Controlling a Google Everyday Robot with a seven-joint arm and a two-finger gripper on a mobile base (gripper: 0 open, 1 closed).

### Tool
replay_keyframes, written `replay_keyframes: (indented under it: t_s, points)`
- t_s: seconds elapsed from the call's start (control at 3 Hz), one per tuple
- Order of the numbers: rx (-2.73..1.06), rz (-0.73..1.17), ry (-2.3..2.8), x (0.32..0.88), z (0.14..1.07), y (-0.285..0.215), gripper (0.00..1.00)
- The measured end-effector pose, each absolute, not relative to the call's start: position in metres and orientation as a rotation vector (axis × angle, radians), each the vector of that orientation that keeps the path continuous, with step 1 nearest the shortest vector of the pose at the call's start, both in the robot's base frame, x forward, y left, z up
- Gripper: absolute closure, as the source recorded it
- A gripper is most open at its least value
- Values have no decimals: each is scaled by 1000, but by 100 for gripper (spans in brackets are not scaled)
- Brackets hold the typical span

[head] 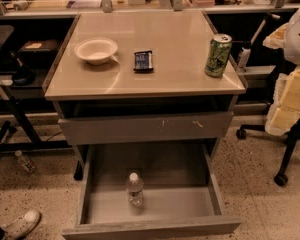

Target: Pick water bottle from middle drawer and place on counter

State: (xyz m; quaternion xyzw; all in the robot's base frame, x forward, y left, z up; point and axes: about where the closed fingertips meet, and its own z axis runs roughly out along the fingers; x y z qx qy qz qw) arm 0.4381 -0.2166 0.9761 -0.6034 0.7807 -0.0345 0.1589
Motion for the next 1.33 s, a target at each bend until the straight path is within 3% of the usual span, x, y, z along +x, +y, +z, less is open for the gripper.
replay_keyframes:
  t_s: [0.67, 1.33]
  points:
    - [-1692, -126, 2269, 427, 944, -207, 0]
    - [-1695, 98, 2437, 408, 783, -186, 0]
